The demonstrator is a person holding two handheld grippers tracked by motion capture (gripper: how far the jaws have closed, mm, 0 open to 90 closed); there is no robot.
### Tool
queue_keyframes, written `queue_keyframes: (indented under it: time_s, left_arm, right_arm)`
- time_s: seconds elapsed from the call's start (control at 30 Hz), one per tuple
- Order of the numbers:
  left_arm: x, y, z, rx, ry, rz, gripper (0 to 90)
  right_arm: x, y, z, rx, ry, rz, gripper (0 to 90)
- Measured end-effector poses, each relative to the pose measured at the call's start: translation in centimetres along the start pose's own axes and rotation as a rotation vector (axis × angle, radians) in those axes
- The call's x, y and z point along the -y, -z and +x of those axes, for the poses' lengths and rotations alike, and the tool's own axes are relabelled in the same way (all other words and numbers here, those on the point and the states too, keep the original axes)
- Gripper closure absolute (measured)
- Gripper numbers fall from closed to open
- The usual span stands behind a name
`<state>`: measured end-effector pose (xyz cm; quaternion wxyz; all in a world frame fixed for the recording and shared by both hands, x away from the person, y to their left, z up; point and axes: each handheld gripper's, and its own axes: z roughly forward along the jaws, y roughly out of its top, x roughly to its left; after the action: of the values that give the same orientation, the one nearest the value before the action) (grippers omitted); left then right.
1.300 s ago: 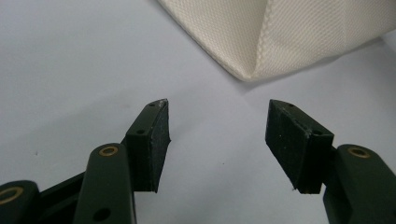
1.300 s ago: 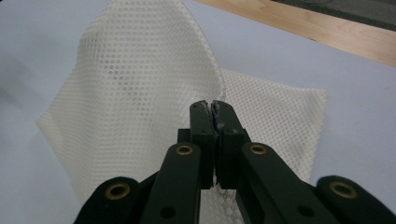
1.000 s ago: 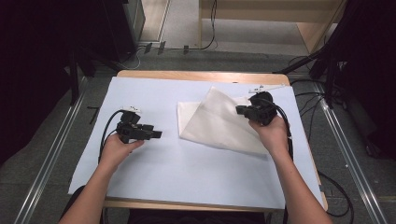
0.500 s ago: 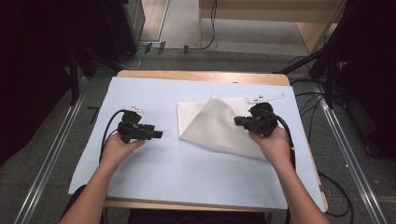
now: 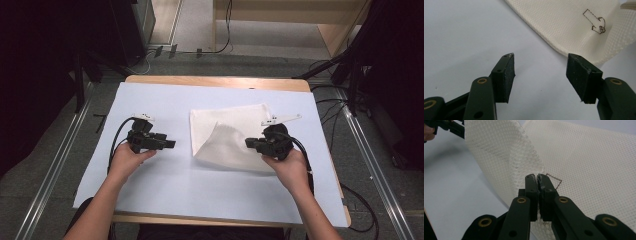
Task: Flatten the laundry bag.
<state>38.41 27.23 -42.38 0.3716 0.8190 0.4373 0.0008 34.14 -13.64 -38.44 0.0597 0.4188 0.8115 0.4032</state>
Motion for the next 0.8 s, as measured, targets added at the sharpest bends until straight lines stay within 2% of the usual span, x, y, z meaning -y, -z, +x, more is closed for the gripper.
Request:
queue_keyframes:
  time_s: [0.1, 0.53, 0.8]
  left_arm:
    - [-0.1, -0.1, -0.1, 0.0, -0.002, 0.0, 40.7]
    - [-0.2, -0.3, -0.4, 0.006, -0.015, 0.004, 40.8]
    - [-0.4, -0.4, -0.4, 0.009, -0.017, 0.001, 40.8]
  right_arm:
    - [0.5, -0.3, 0.3, 0.004, 0.008, 0.009, 88.7]
    - [2.7, -0.3, 1.5, -0.036, 0.002, 0.02, 86.3]
    - [2.5, 1.1, 2.0, -0.037, 0.009, 0.008, 73.8]
